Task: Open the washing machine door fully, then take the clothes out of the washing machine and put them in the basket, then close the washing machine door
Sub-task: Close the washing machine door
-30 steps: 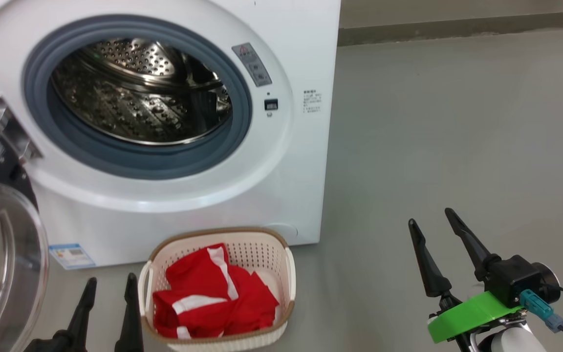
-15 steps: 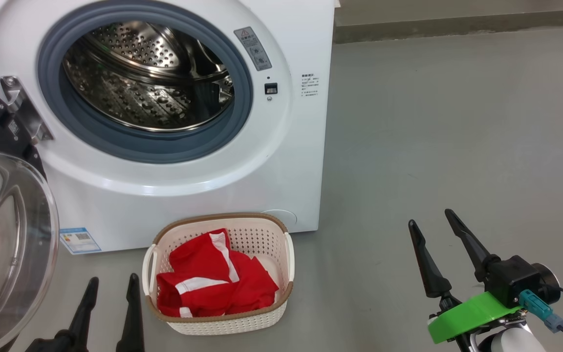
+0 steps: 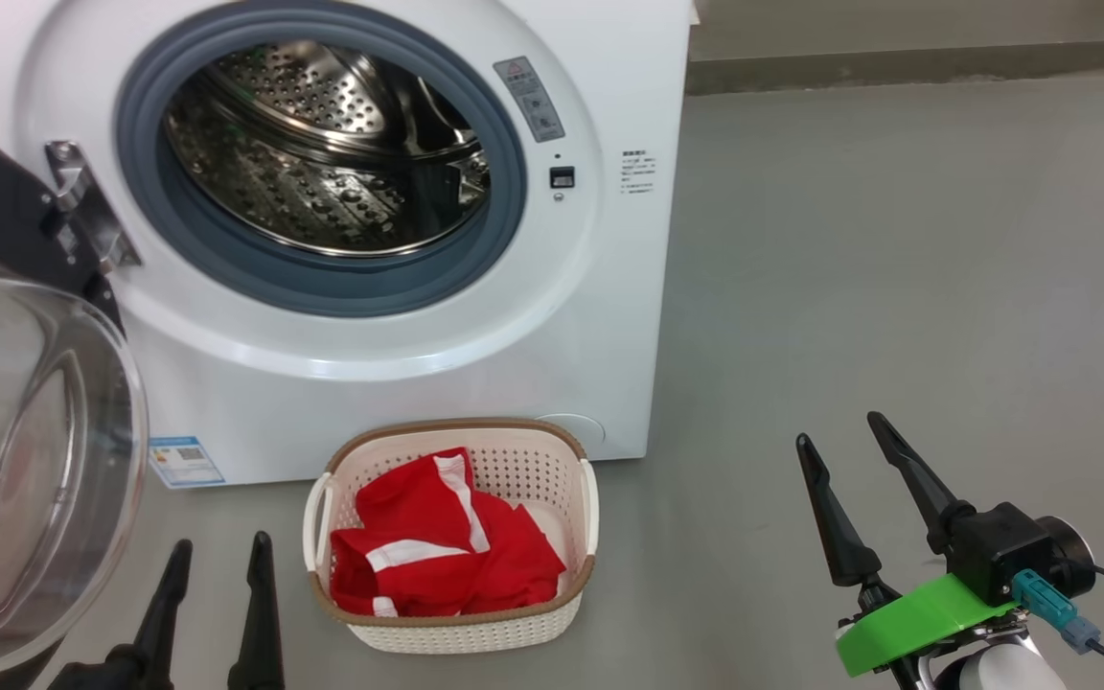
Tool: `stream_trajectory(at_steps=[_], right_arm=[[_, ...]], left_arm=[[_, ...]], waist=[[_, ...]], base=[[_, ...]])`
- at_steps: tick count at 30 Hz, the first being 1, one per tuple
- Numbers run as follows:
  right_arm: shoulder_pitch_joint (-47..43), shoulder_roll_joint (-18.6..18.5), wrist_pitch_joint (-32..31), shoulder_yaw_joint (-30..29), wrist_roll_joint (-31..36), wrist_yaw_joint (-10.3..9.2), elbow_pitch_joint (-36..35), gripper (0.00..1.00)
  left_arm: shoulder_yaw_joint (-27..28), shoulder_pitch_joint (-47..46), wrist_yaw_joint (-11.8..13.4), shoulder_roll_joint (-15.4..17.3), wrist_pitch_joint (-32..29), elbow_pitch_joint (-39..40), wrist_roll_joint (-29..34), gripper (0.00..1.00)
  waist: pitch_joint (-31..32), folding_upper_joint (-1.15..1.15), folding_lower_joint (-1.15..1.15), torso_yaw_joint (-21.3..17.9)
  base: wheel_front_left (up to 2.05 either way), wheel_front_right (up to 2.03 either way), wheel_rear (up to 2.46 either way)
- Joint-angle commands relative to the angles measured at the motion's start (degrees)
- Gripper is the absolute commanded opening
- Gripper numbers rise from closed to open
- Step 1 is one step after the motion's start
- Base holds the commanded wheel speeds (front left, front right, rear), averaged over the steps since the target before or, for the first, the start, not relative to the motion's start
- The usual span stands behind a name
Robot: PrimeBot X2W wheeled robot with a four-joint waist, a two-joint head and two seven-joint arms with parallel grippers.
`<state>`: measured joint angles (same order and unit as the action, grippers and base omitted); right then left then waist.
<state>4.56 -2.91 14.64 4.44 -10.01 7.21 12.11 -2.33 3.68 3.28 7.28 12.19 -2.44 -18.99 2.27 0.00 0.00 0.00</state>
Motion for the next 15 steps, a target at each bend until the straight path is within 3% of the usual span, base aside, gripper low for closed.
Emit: stream_trajectory(at_steps=[1, 15], right_arm=[[0.12, 0.03, 0.36, 1.42, 0.33, 0.28, -1.24, 1.00], [1.75, 0.03, 0.36, 4.48, -0.87, 0.28, -0.91, 1.00]], left_arm=[[1.73, -0.96, 0.94, 0.73, 0.10, 2.06, 0.15, 1.00], [2.13, 0.39, 3.75, 1.58, -1.96, 5.89, 1.28, 1.00]], waist=[[0.26, 0.00, 0.00, 1.15], [0.59, 0.00, 0.00, 8.30]], base=[[0.00, 0.00, 0.00], [0.00, 0.00, 0.00]])
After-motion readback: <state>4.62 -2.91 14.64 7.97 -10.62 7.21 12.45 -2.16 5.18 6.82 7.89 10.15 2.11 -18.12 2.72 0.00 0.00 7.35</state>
